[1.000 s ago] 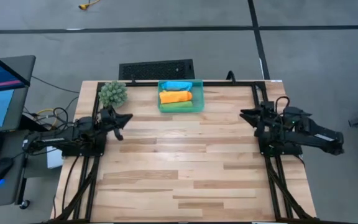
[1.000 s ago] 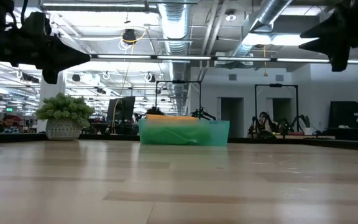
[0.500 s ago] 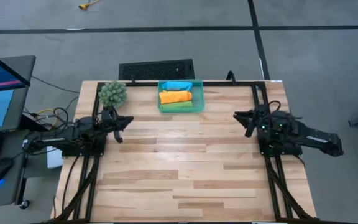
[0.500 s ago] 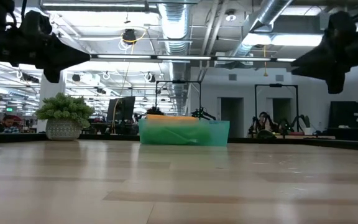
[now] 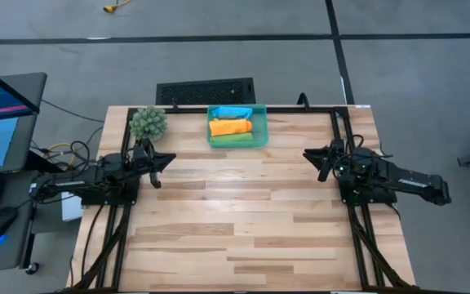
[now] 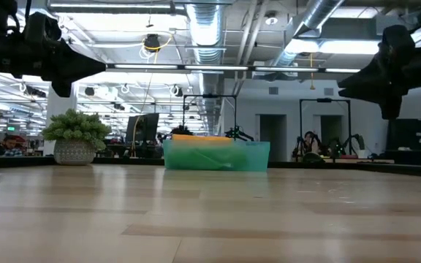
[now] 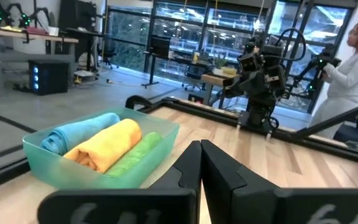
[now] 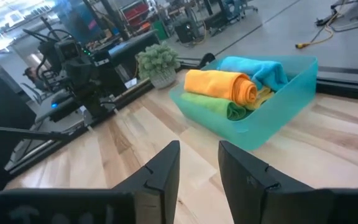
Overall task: Roll microfiber towels into tight, uniform cylinder then place into a basket
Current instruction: Return to Home Position
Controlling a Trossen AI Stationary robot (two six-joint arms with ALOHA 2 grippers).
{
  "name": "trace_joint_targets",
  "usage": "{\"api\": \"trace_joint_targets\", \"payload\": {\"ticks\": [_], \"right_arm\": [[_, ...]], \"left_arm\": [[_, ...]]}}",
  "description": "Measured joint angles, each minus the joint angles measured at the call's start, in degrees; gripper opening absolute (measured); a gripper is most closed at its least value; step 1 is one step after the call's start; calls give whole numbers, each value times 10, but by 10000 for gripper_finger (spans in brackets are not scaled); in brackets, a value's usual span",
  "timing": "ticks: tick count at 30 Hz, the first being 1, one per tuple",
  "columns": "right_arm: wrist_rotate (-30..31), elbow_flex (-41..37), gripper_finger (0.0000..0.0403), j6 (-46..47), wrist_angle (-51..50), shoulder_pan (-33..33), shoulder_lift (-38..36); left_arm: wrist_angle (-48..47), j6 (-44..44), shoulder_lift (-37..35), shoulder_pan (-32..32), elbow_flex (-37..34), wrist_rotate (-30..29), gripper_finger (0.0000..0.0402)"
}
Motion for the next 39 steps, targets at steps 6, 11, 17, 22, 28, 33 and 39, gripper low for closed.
{"api": "trace_joint_targets", "payload": {"ticks": [6, 11, 17, 22, 28, 33, 39], "right_arm": [[-1, 0, 134, -4, -2, 0, 2], [-30, 0, 133, -35, -5, 0, 2], [-51, 0, 133, -55, -6, 0, 2], [-51, 0, 133, -62, -6, 0, 2], [-55, 0, 134, -44, -6, 0, 2], [-55, 0, 132, -43, -6, 0, 2], [-55, 0, 134, -43, -6, 0, 2]], "left_arm": [[0, 19, 0, 0, 0, -1, 0], [0, -1, 0, 0, 0, -1, 0], [0, 3, 0, 0, 0, -1, 0], [0, 1, 0, 0, 0, -1, 0], [0, 0, 0, 0, 0, -1, 0], [0, -1, 0, 0, 0, -1, 0], [0, 1, 0, 0, 0, -2, 0]]}}
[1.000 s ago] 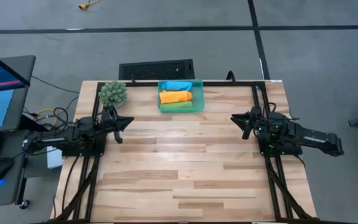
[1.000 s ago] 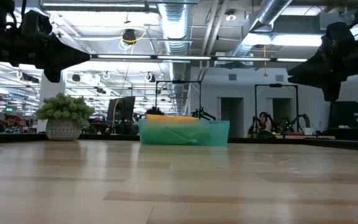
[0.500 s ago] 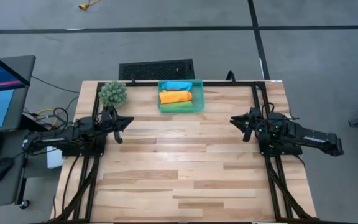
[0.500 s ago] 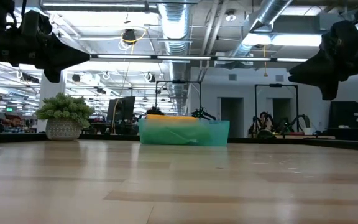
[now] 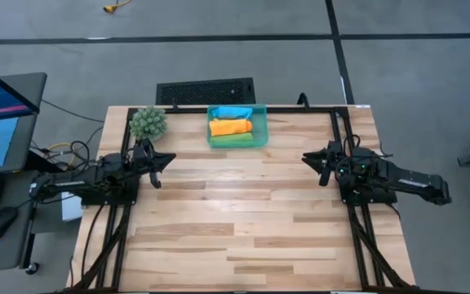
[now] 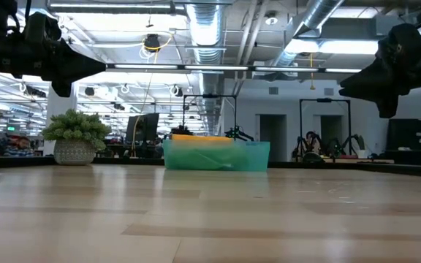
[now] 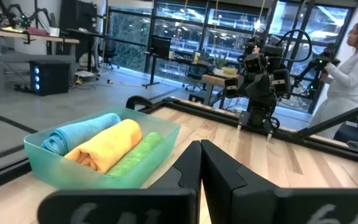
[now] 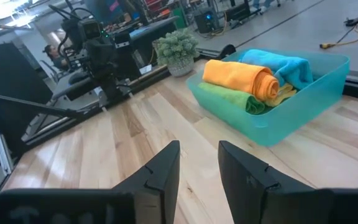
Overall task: Roll microfiber towels into tight, uniform cylinder then place into a basket
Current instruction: Return to Home Position
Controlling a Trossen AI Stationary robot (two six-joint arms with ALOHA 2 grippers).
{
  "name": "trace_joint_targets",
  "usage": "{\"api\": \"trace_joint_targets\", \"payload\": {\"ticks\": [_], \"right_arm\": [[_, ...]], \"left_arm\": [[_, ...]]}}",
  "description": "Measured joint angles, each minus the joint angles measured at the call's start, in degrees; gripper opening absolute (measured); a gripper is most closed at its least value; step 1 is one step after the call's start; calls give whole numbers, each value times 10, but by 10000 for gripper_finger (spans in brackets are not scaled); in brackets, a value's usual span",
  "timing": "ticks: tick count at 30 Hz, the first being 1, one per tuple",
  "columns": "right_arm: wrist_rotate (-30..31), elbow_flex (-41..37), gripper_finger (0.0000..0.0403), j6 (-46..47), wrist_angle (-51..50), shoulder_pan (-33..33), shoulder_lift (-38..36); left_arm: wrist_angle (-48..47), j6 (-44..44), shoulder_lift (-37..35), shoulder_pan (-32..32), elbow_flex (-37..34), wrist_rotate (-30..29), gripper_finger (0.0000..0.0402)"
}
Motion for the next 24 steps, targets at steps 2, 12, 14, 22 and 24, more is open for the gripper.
{"api": "trace_joint_targets", "payload": {"ticks": [2, 12, 14, 22, 24], "right_arm": [[0, 0, 134, 0, 0, 0, 0], [0, 0, 134, 0, 0, 0, 0], [-1, 0, 133, 0, 0, 0, 0], [-1, 0, 134, 0, 0, 0, 0], [-1, 0, 133, 0, 0, 0, 0]], "left_arm": [[0, -1, 0, 0, 0, 0, 0], [0, -2, 0, 0, 0, 0, 0], [0, 0, 0, 0, 0, 0, 0], [0, 2, 0, 0, 0, 0, 0], [0, 2, 0, 0, 0, 0, 0]]}}
